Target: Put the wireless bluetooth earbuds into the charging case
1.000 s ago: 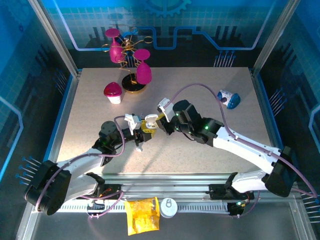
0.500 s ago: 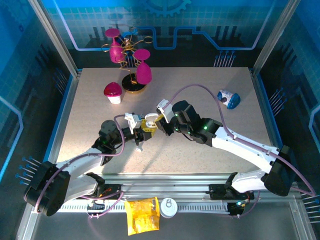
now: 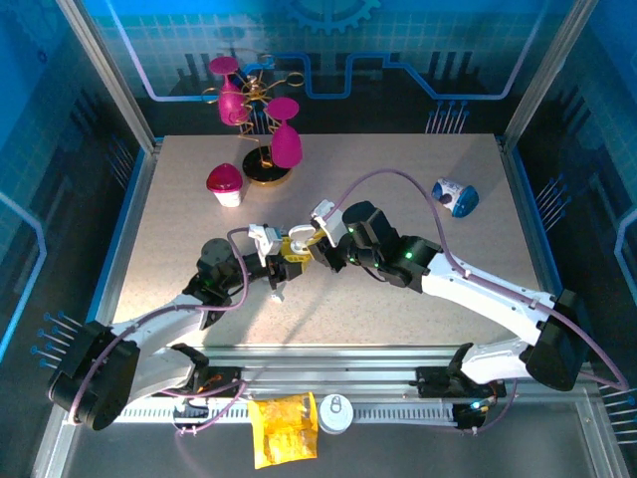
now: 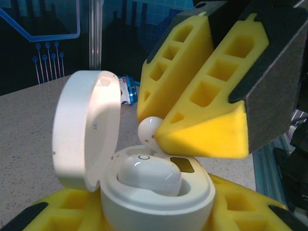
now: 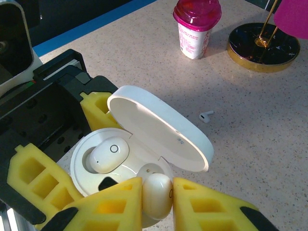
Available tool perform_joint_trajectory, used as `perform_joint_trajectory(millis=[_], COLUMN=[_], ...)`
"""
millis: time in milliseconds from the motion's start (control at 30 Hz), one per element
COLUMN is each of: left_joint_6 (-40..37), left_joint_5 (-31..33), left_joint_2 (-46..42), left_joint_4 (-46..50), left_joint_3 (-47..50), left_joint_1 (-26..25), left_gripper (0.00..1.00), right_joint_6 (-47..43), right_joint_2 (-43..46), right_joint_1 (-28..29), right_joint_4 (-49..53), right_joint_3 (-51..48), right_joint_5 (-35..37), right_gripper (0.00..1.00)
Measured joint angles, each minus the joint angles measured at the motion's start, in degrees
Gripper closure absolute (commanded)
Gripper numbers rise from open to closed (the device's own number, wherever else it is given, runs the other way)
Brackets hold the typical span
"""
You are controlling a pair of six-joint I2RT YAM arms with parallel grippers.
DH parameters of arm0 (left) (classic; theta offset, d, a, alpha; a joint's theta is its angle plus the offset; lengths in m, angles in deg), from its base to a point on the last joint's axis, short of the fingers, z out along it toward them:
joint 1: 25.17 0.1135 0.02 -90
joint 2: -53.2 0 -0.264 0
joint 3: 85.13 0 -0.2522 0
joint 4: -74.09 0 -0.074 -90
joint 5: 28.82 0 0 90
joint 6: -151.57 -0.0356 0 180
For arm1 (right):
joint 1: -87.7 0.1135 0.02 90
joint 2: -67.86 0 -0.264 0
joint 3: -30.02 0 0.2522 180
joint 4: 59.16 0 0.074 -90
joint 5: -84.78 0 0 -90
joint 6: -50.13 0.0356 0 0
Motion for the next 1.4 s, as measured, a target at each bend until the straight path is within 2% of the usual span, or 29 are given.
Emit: perform_joint_trajectory(millis=[400,600,800,933,1167,1400], left_joint_6=[2.38,2.62,2.60,2.62,3.74,3.82], left_joint_5=[-0.92,-0.92,-0.98,-2.40,-5.53,-8.46], left_joint_2=[0.00,0.00,0.09,0.81,1.14,1.64], left_joint_4=[-2.86,-4.79,-6.01,-7.74,-10.88,-11.26], left_joint_3=[0.00,0.00,0.09,0.17,0.20,0.24], left_joint_1=[0.00,0.00,0.00,0.00,0.00,0.00], left_gripper=[0.73,0.73,0.73,0.73,0.73,0.73], right_joint_6=[1.36,3.06,5.14,7.43,11.32,14.95], right_joint_2=[1.09,3.34,9.90,11.96,10.32,8.72], right_joint_1=[-0.02,0.00,-0.09,-1.01,-4.85,-7.52], right_joint_4=[-0.59,-1.81,-5.14,-6.21,-5.22,-4.72], right_joint_3=[0.70,0.66,-2.14,-2.43,-2.43,-2.43], right_joint_5=[-2.64,-3.82,-4.72,-4.72,-4.94,-9.44], right_gripper=[0.63,0.50,0.38,0.38,0.37,0.37])
